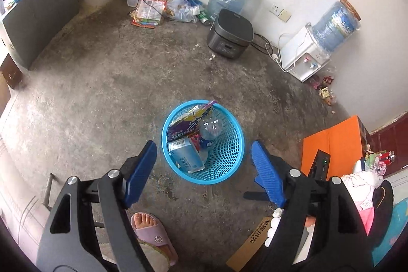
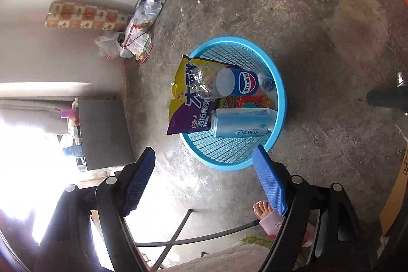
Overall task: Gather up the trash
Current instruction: 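Move both tools back to the table pile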
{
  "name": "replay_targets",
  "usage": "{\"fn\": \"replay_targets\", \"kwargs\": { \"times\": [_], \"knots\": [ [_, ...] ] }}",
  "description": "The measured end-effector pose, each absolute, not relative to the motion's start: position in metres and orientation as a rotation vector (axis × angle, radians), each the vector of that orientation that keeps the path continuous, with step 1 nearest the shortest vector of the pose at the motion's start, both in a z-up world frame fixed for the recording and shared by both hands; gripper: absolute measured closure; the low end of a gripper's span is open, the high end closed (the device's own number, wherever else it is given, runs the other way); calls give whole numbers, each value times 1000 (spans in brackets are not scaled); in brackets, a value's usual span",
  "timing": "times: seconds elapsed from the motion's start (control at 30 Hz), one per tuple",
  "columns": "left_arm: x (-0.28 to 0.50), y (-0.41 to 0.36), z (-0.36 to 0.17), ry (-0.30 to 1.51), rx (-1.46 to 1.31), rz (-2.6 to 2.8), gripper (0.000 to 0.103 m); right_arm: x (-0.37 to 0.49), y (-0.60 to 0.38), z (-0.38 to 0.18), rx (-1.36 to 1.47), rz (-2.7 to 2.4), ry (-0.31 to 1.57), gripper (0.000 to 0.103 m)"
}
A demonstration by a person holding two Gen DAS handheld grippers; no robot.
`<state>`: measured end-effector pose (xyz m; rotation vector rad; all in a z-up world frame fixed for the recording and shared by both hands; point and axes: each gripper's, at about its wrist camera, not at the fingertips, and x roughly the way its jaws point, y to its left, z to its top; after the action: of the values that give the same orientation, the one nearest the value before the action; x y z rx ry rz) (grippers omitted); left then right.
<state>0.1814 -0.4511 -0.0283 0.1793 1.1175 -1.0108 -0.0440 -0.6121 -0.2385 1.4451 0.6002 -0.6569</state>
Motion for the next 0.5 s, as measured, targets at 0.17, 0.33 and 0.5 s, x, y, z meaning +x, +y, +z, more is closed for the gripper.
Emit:
{"fn": "replay_targets", "kwargs": {
  "times": [0.17, 0.33, 0.5],
  "knots": [
    [168, -381, 32, 953, 78, -1008, 19, -30, -576, -171, 1179, -612, 579, 26],
    [156, -299, 81, 841, -31, -981, 15, -17, -532, -113, 940, -537, 564, 26],
    [146, -214, 109, 751, -104, -889, 15, -7, -484, -70, 743, -486, 553, 23]
  ]
}}
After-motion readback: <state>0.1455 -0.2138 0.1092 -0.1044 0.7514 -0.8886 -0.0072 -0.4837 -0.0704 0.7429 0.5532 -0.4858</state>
